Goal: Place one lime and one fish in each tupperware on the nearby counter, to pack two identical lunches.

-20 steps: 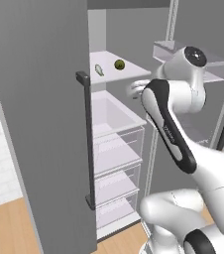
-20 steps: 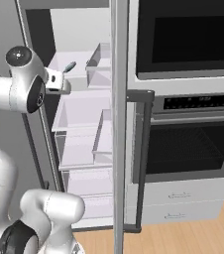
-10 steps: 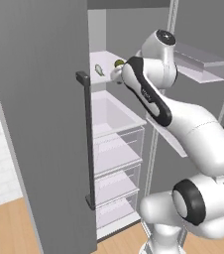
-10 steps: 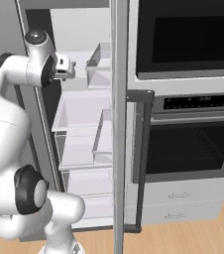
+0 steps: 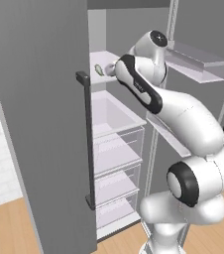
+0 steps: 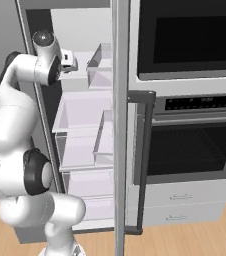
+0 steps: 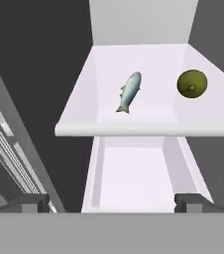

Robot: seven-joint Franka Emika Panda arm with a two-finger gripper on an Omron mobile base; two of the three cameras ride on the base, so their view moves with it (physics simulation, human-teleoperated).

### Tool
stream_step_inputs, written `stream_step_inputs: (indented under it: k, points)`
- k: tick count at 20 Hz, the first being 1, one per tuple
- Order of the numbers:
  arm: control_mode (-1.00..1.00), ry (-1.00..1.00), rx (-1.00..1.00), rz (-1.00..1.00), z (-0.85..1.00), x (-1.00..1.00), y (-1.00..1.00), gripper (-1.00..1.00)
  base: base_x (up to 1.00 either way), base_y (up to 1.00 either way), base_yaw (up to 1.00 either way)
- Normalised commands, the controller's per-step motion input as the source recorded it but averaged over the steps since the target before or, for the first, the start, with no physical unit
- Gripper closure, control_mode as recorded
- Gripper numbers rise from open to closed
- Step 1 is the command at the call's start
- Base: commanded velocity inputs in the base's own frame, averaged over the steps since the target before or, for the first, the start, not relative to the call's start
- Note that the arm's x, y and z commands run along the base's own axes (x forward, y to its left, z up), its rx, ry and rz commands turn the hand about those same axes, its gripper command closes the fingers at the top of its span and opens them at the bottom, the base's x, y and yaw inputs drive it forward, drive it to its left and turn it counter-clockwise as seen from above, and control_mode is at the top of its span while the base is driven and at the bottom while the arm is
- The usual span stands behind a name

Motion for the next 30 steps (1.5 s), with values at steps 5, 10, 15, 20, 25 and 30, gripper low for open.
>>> stream_step_inputs:
  k: [5,10,15,20,25,30]
  points:
    - [-1.0,0.09,-0.01,0.0,-0.28,0.98,0.19,-1.0,0.0,0.0,0.0]
    - [-1.0,0.11,-0.02,0.0,-0.06,0.65,0.36,-1.0,0.0,0.0,0.0]
    - [-1.0,0.01,0.0,0.0,-0.05,0.19,0.13,-1.0,0.0,0.0,0.0]
    - [-1.0,-0.03,-0.01,0.0,-0.37,0.28,0.0,-1.0,0.0,0.0,0.0]
    - [-1.0,-0.13,-0.02,0.0,-0.57,0.0,0.0,-1.0,0.0,0.0,0.0]
    - [-1.0,-0.08,-0.03,0.0,-0.29,0.22,0.0,-1.0,0.0,0.0,0.0]
